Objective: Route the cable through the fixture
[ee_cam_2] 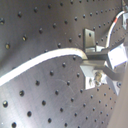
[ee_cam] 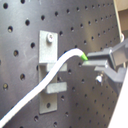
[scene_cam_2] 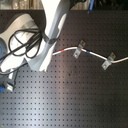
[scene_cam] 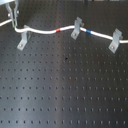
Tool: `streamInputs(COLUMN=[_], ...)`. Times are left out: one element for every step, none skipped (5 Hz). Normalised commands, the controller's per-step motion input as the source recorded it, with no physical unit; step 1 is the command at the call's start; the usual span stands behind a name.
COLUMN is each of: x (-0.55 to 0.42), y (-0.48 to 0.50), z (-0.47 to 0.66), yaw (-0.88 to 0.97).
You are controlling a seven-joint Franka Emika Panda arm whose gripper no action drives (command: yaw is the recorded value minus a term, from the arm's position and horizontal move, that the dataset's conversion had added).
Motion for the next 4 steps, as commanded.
streamInputs(x=[-0.174, -0.286, -0.3, -0.286], y=[-0.421, -0.4, -0.256, -0.236], z=[-0.13, -0.08, 0.0, 0.0], yaw=[0.0, 0.1, 0.12, 0.12])
